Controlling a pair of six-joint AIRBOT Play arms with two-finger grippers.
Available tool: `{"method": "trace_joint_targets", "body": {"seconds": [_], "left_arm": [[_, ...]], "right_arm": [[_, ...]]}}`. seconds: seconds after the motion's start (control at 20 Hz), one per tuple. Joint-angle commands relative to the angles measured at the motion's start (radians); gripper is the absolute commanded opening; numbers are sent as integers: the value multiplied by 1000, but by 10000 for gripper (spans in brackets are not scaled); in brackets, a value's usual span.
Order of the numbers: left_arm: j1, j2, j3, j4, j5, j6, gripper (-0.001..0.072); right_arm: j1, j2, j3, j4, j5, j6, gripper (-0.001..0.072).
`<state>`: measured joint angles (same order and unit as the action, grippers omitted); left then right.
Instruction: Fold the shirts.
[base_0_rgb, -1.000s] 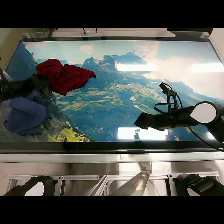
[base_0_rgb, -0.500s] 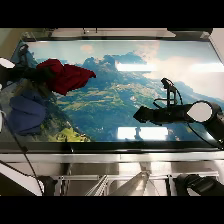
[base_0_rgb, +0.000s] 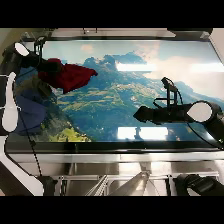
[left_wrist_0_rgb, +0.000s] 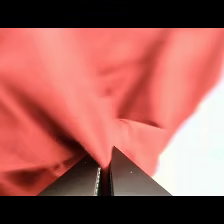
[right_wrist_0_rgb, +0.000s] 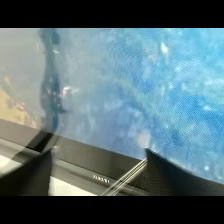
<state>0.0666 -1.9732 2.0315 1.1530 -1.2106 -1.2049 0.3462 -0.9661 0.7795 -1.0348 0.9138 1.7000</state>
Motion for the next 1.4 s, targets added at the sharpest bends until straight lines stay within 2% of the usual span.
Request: {"method": "trace_joint_targets", "body": {"seconds": [0.0,0.05,0.2,0.4,0.5,0.55,0.65,0.8,1.0,1.05,1.15,1.2,1.35], "left_arm": [[-83,161,-58,-290,-101,-7,10],[-117,214,-79,-362,-124,-7,10],[-229,357,-69,-531,-146,-8,15],[-335,479,31,-552,-53,-96,17],[-351,540,-5,-552,26,-136,18],[-351,565,-39,-552,37,-148,18],[-351,592,-121,-550,-1,-151,18],[-351,592,-268,-542,-40,-150,17],[-321,550,-479,-542,24,-100,18],[-307,524,-511,-542,37,-92,157],[-259,469,-540,-542,28,-92,639],[-229,443,-541,-542,0,-93,714],[-138,383,-542,-487,-161,-94,713]], "right_arm": [[-34,11,2,0,0,-49,264],[-59,23,2,0,1,-64,199],[-174,99,2,1,8,-77,201],[-343,255,15,11,68,-161,201],[-405,319,20,11,87,-180,202],[-427,342,20,11,96,-187,211],[-438,357,20,11,124,-193,399],[-436,328,19,27,172,-236,399],[-436,250,19,26,195,-236,400],[-436,226,19,26,196,-236,411],[-436,185,19,26,219,-235,581],[-436,169,19,27,244,-235,594],[-420,130,0,31,263,-260,594]]}}
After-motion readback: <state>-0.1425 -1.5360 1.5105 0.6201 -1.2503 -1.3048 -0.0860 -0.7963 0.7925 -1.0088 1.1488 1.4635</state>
